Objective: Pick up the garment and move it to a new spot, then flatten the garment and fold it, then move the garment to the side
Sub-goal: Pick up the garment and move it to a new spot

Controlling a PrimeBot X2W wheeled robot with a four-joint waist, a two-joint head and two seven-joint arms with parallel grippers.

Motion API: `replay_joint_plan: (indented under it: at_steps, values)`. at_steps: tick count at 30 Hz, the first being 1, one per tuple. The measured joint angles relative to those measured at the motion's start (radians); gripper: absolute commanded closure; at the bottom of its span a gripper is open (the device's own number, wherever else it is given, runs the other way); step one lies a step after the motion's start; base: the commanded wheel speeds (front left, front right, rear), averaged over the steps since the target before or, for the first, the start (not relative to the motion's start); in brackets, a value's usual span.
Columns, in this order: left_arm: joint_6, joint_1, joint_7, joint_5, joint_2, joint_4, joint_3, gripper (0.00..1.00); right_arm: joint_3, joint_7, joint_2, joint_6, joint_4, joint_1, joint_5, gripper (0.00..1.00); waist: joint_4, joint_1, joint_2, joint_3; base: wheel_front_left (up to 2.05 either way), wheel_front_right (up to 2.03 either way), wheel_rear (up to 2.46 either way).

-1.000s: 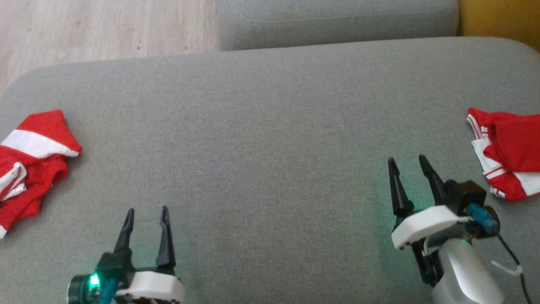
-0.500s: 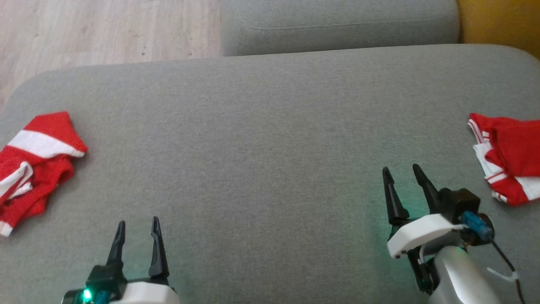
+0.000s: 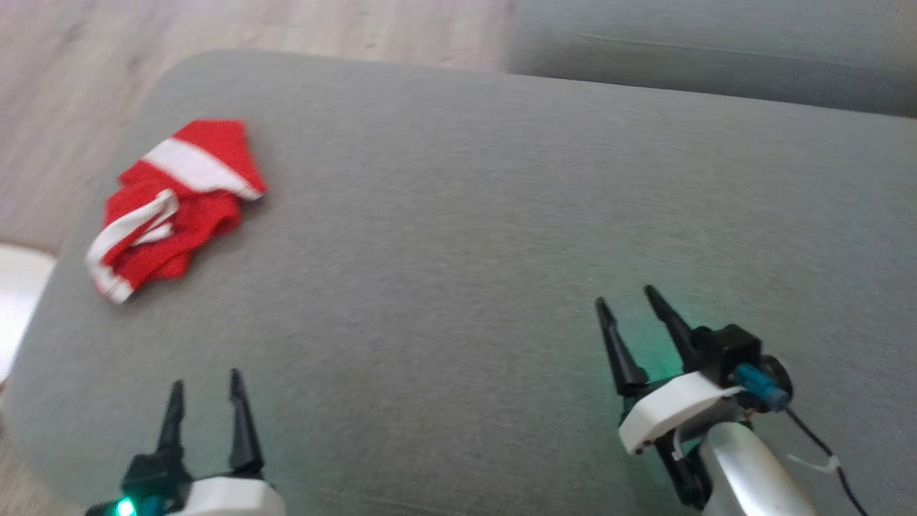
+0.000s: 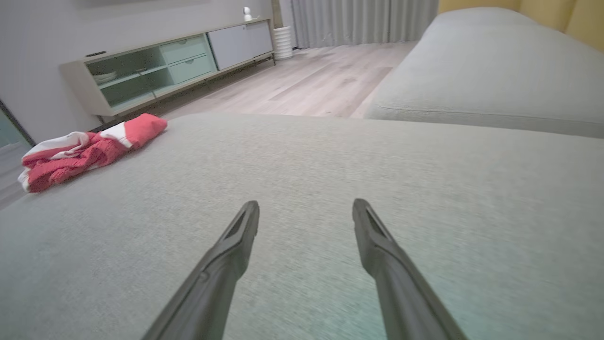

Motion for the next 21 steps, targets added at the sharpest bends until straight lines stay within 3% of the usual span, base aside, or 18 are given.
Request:
replay_joint_plan:
  at_steps: [7,12,18,21]
  values:
    - [0.019,0.011,0.000,-0.010,0.000,-0.001,0.093,0.00,0.086,0.000,0.000,0.000,-0.001,-0.014,0.015,0.00,0.116,0.0000,0.0000,0.017,0.00,0.00,0.00]
    - [0.011,0.023,0.000,-0.010,0.000,-0.001,0.135,0.00,0.099,0.000,0.000,0.000,0.000,-0.024,0.015,0.00,0.153,0.0000,0.0000,0.038,0.00,0.00,0.00]
    - [-0.035,-0.007,0.000,-0.005,-0.003,0.029,0.204,0.00,0.098,0.000,0.000,0.000,-0.004,-0.060,0.002,0.00,0.151,0.0000,0.0000,0.076,0.00,0.00,0.00]
    - [-0.087,-0.117,0.000,0.016,0.015,0.067,0.260,0.00,0.093,0.000,-0.001,0.000,-0.018,-0.098,-0.026,0.00,0.133,0.0001,0.0000,0.123,0.00,0.00,0.00]
